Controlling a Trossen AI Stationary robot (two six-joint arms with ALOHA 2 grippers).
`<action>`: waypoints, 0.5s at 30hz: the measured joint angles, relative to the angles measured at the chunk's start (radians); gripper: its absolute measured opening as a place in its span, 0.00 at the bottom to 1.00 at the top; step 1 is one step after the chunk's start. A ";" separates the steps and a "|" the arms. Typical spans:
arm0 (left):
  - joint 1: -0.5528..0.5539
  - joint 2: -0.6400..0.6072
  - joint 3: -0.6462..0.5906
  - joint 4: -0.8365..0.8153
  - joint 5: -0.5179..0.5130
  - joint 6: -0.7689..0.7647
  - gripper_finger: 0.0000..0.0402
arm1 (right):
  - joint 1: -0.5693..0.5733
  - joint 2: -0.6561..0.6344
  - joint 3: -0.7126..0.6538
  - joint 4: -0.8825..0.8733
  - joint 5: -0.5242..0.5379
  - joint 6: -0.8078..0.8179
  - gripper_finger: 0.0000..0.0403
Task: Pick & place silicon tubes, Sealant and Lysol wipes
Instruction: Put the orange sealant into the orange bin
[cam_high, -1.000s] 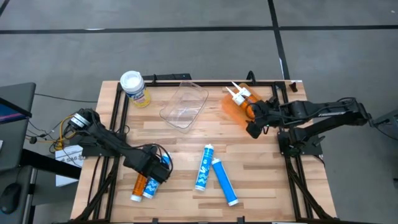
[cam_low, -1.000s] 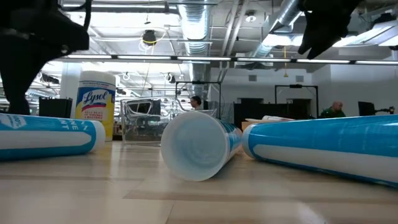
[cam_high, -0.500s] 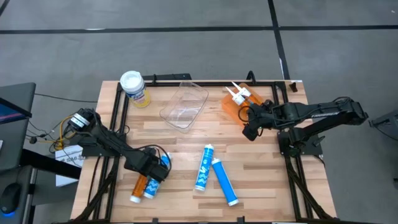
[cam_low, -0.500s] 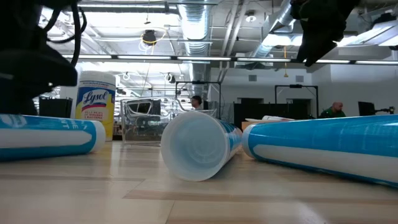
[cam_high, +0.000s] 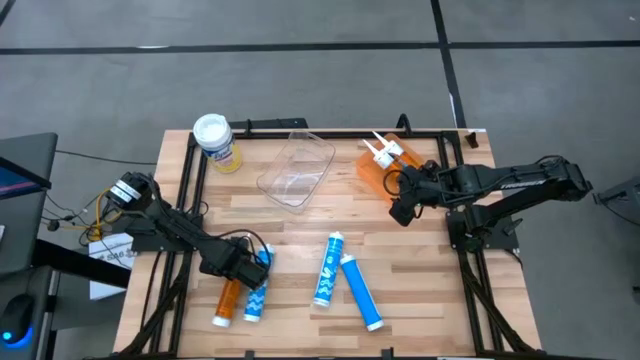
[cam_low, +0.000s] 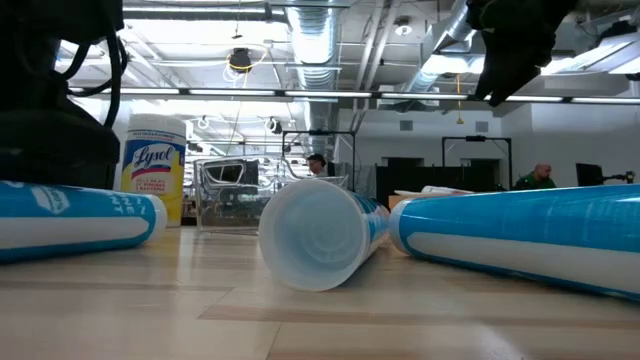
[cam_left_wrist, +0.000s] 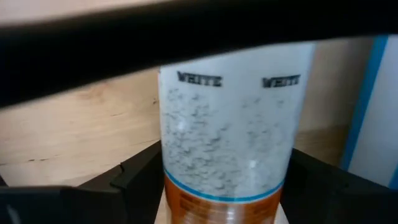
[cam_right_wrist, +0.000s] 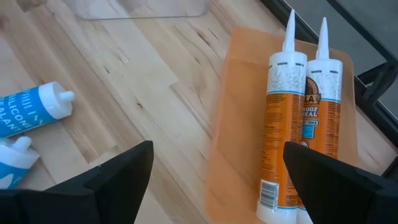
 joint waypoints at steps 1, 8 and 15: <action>0.000 0.000 0.000 0.000 0.001 0.000 0.62 | 0.000 0.000 0.000 0.001 0.000 0.000 0.87; 0.000 0.009 0.048 -0.086 -0.001 0.004 0.49 | 0.001 0.000 0.000 0.003 0.000 -0.009 0.88; -0.001 0.011 0.131 -0.291 -0.008 0.051 0.49 | 0.001 0.000 0.000 0.003 0.000 -0.010 0.87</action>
